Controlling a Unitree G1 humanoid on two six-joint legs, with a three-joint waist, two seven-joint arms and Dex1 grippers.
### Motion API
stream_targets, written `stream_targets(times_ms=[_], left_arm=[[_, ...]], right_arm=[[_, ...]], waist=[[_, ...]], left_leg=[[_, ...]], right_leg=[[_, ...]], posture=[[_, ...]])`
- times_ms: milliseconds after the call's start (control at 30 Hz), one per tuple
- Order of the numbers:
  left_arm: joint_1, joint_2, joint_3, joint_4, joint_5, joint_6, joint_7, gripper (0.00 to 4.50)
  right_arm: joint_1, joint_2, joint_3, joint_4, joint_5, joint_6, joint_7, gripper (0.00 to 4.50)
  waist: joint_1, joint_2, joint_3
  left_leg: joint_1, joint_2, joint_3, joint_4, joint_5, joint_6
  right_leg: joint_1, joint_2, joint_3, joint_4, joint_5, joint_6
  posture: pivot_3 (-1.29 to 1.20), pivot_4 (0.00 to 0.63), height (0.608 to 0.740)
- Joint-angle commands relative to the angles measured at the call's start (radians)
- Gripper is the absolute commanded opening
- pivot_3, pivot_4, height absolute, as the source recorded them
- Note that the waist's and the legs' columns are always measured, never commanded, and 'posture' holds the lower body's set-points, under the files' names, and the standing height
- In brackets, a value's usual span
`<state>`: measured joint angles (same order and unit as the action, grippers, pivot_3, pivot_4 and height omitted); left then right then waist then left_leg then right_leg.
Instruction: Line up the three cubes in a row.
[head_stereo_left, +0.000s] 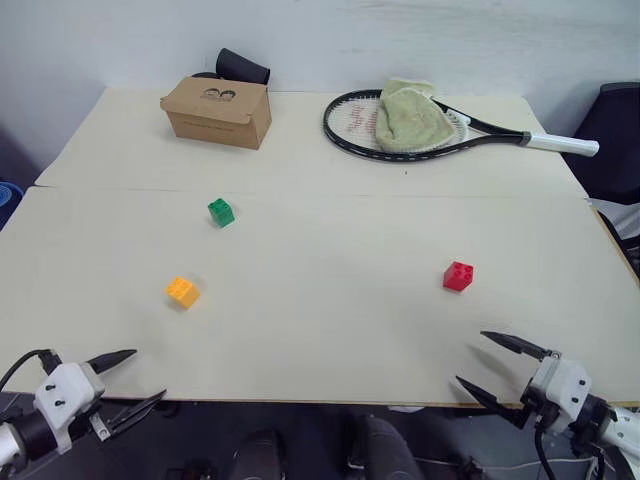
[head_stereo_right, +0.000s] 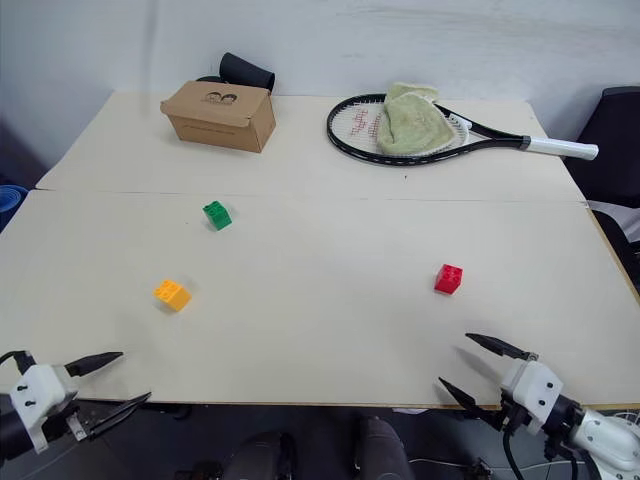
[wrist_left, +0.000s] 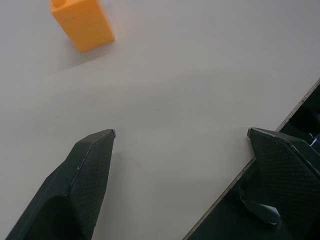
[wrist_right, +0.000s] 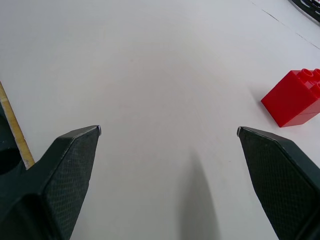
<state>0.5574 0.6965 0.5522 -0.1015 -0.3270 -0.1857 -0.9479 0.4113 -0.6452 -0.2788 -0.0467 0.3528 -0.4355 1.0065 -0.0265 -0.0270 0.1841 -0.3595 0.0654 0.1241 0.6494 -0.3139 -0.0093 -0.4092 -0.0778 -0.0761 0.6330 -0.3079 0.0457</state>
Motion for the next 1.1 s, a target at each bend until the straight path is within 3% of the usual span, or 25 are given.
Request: stream_targets(times_ms=[33, 133, 267, 300, 367, 500, 667, 833, 933, 1100], left_arm=[[-0.005, 0.003, 0.04, 0.004, -0.016, -0.012, 0.01, 4.48], [-0.012, 0.003, 0.04, -0.048, -0.123, 0.078, -0.023, 4.48], [-0.04, 0.035, 0.02, -0.196, -0.31, 0.281, -0.05, 4.48], [-0.071, 0.041, -0.027, -0.262, -0.327, 0.312, -0.043, 4.48], [-0.123, 0.051, -0.099, -0.35, -0.34, 0.358, -0.036, 4.48], [-0.218, 0.054, -0.204, -0.411, -0.317, 0.412, -0.02, 4.48], [-0.267, 0.057, -0.282, -0.418, -0.27, 0.418, -0.037, 4.48], [-0.271, 0.05, -0.286, -0.423, -0.258, 0.419, -0.024, 4.48], [-0.272, 0.047, -0.285, -0.427, -0.25, 0.419, -0.014, 4.5], [-0.272, 0.043, -0.276, -0.442, -0.255, 0.429, 0.014, 4.5]], right_arm=[[0.017, 0.027, 0.01, -0.037, 0.008, -0.01, -0.02, 4.5], [0.038, 0.081, 0.006, -0.097, 0.029, 0.043, -0.092, 4.5], [0.053, 0.209, 0.004, -0.271, 0.063, 0.209, -0.317, 4.5], [0.008, 0.278, 0.029, -0.336, 0.016, 0.273, -0.443, 4.5], [-0.074, 0.376, 0.073, -0.415, -0.068, 0.376, -0.622, 4.5], [-0.226, 0.487, 0.134, -0.407, -0.212, 0.526, -0.827, 4.5], [-0.373, 0.546, 0.154, -0.305, -0.34, 0.619, -0.998, 4.5], [-0.447, 0.58, 0.124, -0.244, -0.317, 0.707, -1.053, 4.5], [-0.467, 0.595, 0.101, -0.232, -0.293, 0.737, -1.069, 3.87], [-0.472, 0.585, 0.11, -0.244, -0.246, 0.729, -1.007, 2.23]], waist=[[0.0, 0.0, 0.0], [0.0, 0.0, 0.0], [0.0, 0.0, -0.001], [0.0, 0.0, -0.001], [-0.001, 0.0, -0.002], [-0.005, 0.004, -0.003], [-0.006, 0.005, -0.003], [-0.008, 0.005, -0.003], [-0.009, 0.005, -0.003], [-0.011, 0.005, -0.003]], left_leg=[[0.0, 0.0, 0.0, 0.0, 0.0, 0.0], [0.0, 0.0, 0.0, 0.0, 0.0, 0.0], [0.0, 0.001, -0.001, 0.0, 0.0, -0.001], [0.0, 0.001, -0.001, 0.0, 0.0, -0.003], [0.0, 0.001, -0.001, 0.0, 0.0, -0.005], [0.001, 0.0, 0.0, -0.002, 0.001, -0.008], [-0.001, 0.0, 0.0, -0.002, 0.005, -0.011], [-0.001, 0.0, 0.0, -0.001, 0.003, -0.006], [-0.001, 0.0, 0.0, -0.001, 0.004, -0.006], [-0.001, 0.0, 0.0, -0.001, 0.004, -0.006]], right_leg=[[0.0, 0.0, 0.0, 0.0, 0.0, 0.0], [0.0, 0.0, 0.0, 0.0, 0.0, 0.0], [0.0, -0.001, 0.0, 0.002, 0.0, -0.001], [0.0, -0.001, 0.001, 0.003, 0.0, -0.001], [0.0, -0.001, 0.001, 0.003, 0.0, -0.001], [-0.002, -0.001, 0.004, 0.005, 0.0, -0.003], [-0.006, 0.002, 0.003, 0.009, -0.003, -0.004], [-0.006, 0.001, 0.004, 0.011, -0.004, -0.003], [-0.006, 0.001, 0.004, 0.012, -0.004, -0.003], [-0.006, 0.002, 0.004, 0.011, -0.004, -0.003]], posture=[[0.0, 0.15, 0.74], [0.0, 0.15, 0.74], [0.0, 0.15, 0.74], [0.0, 0.15, 0.74], [0.0, 0.15, 0.74], [0.0, 0.15, 0.74], [0.0, 0.15, 0.74], [0.0, 0.15, 0.74], [0.0, 0.15, 0.74], [0.0, 0.15, 0.74]])
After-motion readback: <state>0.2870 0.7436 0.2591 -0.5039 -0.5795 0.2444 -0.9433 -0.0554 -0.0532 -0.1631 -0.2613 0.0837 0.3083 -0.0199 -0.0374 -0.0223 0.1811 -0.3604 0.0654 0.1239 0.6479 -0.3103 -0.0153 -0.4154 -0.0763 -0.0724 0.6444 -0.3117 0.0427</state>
